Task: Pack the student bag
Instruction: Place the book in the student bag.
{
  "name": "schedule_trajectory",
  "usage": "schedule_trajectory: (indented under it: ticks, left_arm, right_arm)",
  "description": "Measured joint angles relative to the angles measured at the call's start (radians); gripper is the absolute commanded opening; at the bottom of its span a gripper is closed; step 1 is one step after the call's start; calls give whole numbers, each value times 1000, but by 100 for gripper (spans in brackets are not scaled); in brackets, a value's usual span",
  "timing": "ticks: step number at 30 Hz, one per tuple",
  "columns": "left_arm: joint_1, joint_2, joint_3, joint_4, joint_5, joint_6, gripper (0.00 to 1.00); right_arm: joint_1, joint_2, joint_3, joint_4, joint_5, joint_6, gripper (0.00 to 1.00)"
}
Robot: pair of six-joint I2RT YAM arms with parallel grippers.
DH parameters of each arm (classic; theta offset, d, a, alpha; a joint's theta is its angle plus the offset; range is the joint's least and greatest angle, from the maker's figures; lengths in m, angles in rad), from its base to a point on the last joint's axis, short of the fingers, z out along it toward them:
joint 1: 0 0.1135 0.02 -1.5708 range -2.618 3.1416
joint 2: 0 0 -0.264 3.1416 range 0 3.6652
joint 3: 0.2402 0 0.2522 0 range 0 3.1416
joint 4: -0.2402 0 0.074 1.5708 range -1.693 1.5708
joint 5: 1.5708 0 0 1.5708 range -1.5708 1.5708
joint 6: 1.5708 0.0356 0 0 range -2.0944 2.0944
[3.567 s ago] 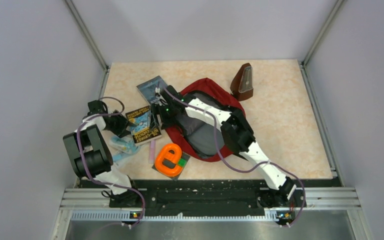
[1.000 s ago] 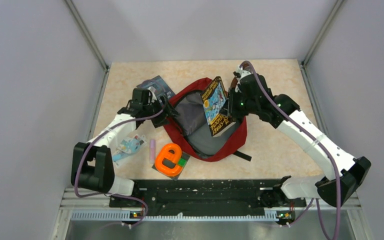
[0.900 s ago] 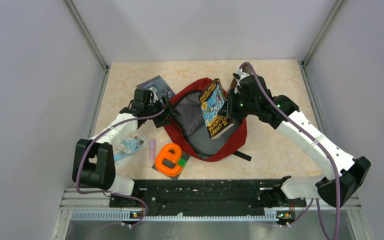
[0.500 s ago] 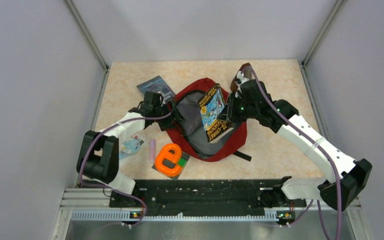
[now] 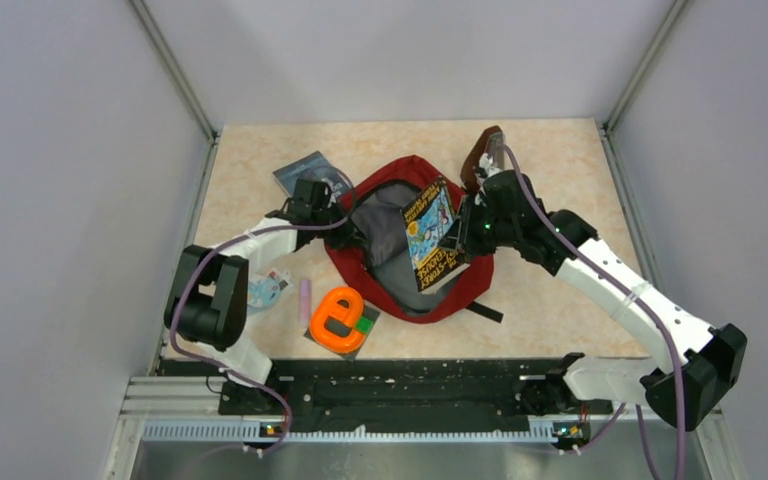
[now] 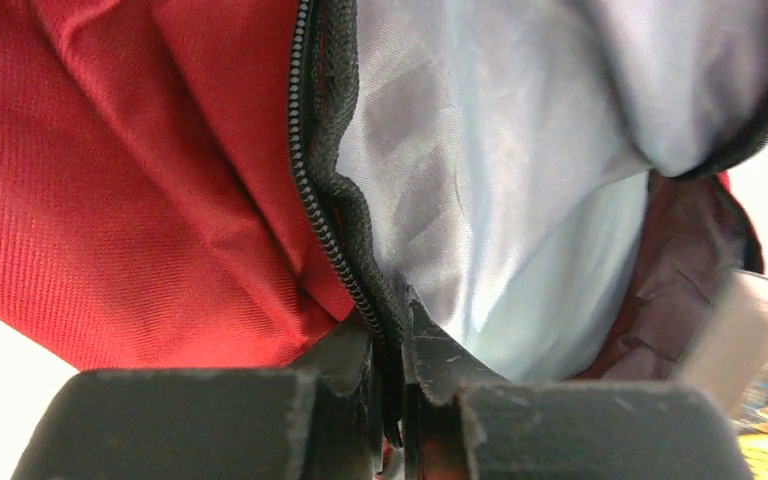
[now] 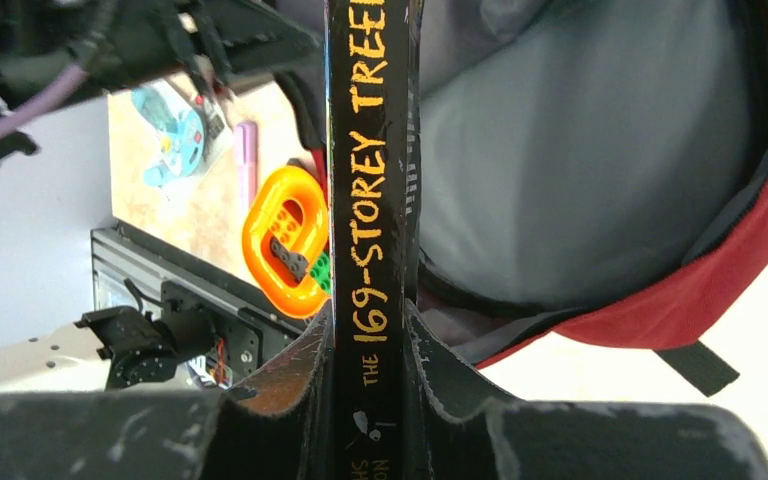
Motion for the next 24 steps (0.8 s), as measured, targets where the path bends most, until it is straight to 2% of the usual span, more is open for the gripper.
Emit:
schedule_trajectory:
  ticks: [2, 12, 24]
  left_arm:
    - [0, -19, 15, 3, -6, 2, 0]
    - [-5, -196, 53, 132, 10, 16, 0]
    - [-11, -307, -48, 348, 57, -2, 0]
  right_arm:
    - [-15, -11, -31, 2, -18, 4, 0]
    - [-83, -18, -139, -3, -96, 41, 0]
    - [-154, -26, -250, 55, -202, 118, 0]
